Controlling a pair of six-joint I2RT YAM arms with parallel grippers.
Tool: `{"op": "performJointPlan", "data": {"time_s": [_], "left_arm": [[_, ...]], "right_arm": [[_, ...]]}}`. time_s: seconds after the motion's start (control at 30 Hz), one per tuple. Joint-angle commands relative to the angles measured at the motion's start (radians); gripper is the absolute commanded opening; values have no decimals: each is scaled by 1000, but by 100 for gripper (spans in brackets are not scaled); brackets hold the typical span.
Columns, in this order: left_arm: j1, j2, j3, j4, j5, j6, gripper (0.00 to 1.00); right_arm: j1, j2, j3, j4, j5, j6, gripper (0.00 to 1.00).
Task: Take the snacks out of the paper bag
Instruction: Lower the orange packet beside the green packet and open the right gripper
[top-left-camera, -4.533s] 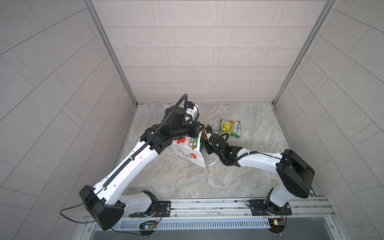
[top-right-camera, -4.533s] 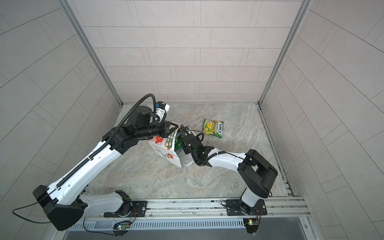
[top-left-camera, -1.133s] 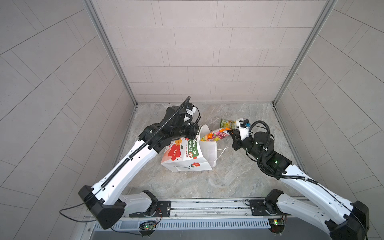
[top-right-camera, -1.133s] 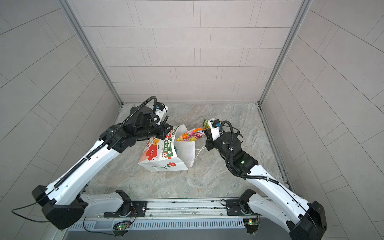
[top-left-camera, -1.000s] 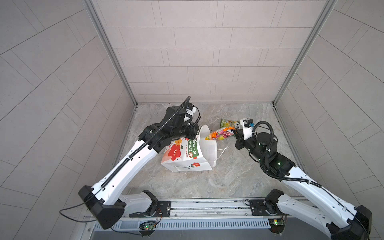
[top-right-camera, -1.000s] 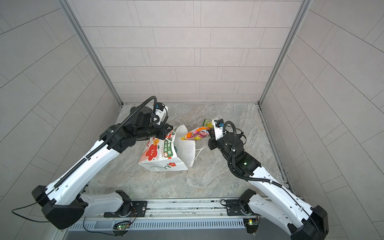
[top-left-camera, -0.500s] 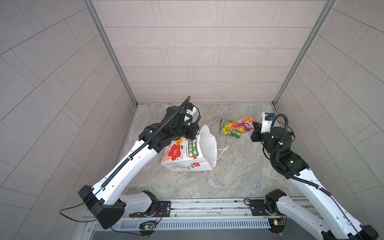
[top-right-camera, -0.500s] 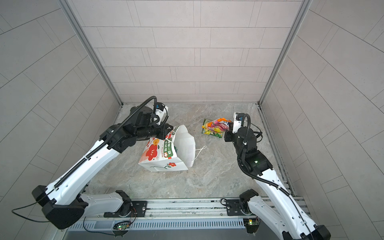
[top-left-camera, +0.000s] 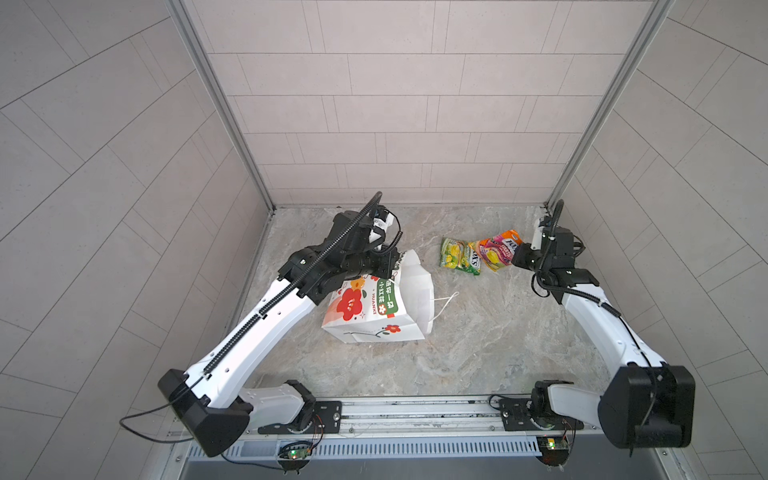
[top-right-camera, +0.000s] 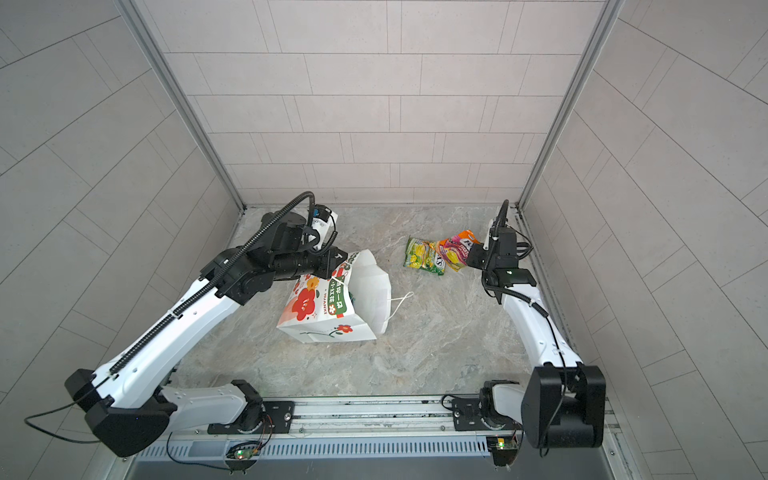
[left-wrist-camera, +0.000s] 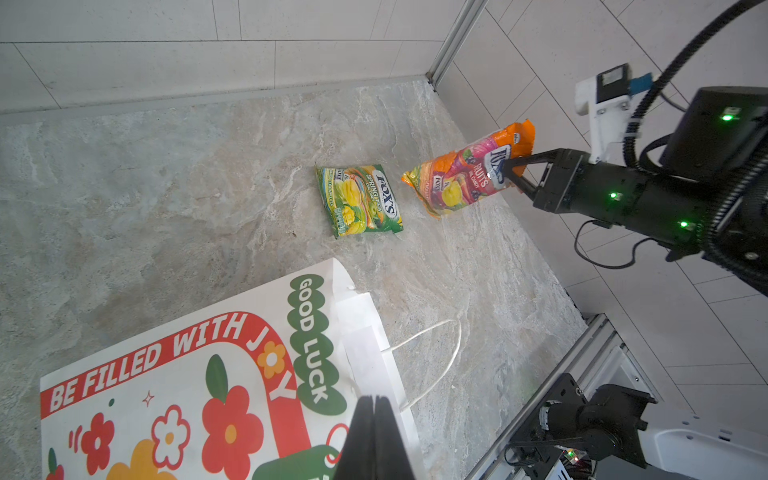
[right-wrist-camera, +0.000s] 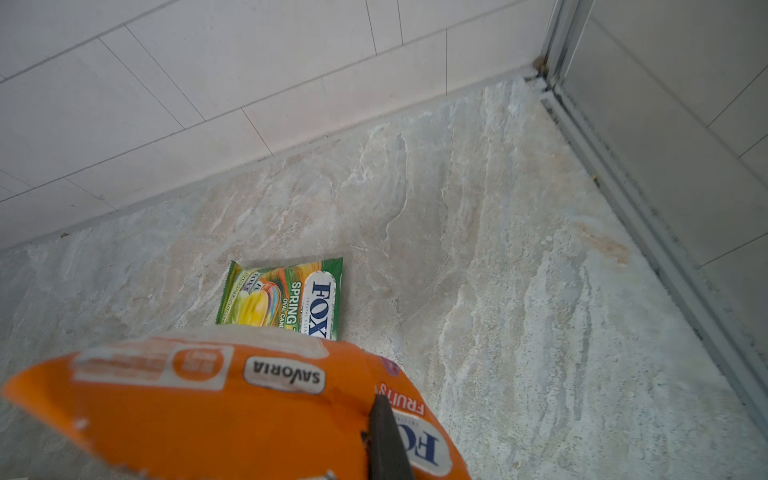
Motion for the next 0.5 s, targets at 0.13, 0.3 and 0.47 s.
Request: {"op": "performJointPlan", "data": {"time_s": [0.13,0.3,0.47], "left_arm": [[-3,6,25,14,14,22,0],[-3,11,27,13,16,26,0],[-4,14,31,14,18,26,0]], "right_arm": [[-105,147,9,208,-128,153,0],[-157,263,-9,285,-189,234,0],[-180,338,-9,294,-217,256,0]]}}
